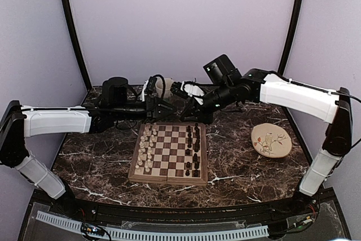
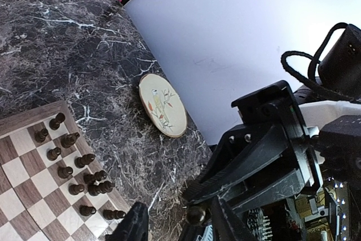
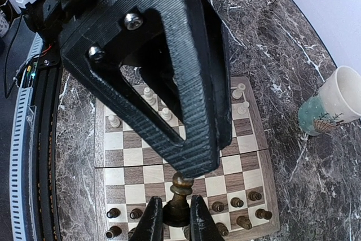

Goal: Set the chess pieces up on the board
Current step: Pass from the right arm to the left

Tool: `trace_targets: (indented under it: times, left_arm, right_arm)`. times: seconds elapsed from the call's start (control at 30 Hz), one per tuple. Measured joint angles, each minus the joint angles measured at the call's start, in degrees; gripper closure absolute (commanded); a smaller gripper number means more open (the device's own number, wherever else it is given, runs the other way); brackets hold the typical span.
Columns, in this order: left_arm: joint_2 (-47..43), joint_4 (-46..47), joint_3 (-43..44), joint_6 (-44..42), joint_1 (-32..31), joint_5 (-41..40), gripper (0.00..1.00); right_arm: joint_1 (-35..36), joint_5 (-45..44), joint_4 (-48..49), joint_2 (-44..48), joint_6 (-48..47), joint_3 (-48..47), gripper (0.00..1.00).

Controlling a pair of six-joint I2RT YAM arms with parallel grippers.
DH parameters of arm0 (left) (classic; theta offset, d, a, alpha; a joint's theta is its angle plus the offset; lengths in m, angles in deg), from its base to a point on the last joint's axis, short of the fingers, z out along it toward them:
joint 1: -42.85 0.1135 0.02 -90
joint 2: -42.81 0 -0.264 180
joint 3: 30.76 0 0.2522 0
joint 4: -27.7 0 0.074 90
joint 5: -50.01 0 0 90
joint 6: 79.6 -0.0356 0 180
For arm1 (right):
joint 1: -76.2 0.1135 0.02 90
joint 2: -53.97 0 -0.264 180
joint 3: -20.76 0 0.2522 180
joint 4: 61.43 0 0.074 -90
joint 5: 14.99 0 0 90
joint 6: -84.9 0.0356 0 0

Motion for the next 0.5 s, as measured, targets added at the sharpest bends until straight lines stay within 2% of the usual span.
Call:
trace_targets:
  times: [0.33, 0.5]
  left_arm:
    - [1.49, 2.16, 0.04, 1.57, -1.14, 3.54, 0.72]
    - [1.57, 2.21, 0.04, 1.64, -1.38, 4.24, 0.80]
  right_arm:
    - [0.00, 0.44, 0.00, -0.74, 0.00, -0.57, 0.87]
    - [0.00, 0.42, 0.00, -0.76, 0.00, -0.66, 0.87]
